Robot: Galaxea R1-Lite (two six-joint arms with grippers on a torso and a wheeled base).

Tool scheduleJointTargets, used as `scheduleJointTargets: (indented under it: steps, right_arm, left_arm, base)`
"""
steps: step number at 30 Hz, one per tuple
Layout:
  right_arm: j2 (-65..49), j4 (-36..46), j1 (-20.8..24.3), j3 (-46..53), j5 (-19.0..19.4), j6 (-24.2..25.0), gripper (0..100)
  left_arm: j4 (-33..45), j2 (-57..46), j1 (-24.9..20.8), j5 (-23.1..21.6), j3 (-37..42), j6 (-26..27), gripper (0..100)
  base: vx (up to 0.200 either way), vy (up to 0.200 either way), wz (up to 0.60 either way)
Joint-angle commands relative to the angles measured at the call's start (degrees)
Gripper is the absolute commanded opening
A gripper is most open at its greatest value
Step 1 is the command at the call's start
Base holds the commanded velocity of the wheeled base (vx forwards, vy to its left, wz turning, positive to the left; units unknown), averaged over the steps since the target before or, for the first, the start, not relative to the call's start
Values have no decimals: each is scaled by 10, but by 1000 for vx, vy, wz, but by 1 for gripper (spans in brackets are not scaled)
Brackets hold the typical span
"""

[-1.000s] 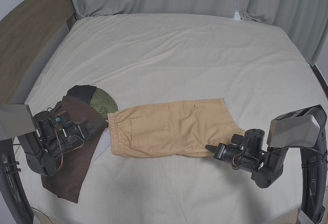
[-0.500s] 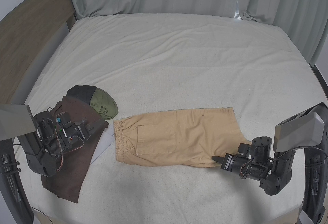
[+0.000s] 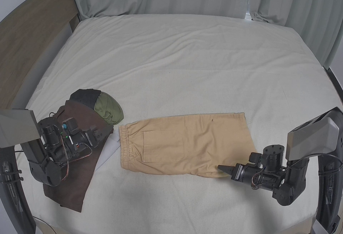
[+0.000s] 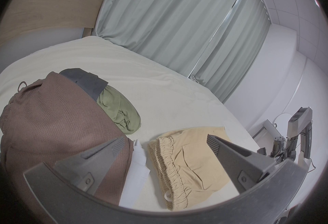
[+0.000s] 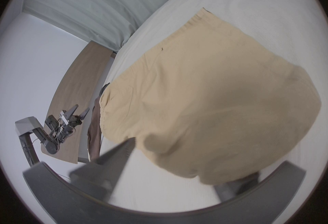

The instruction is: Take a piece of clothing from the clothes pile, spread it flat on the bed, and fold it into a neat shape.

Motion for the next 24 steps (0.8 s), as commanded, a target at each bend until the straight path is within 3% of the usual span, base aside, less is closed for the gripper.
scheduleJointTargets:
  steps: [1,12,24]
  right_arm:
    - [-3,0,11,25,1,-5,100]
    - [-29,0,73,109,11,-14,100]
    - [-153,0,89,117,75,-14,100]
  left_arm:
    - [0,-1,-2,-1,1,-3,100]
    - [0,1,-2,-1,-12,-3,100]
    - [0,-1,-1,-14,-6,-1,100]
  base:
    - [0,0,0]
    - [0,0,0]
    - [0,0,0]
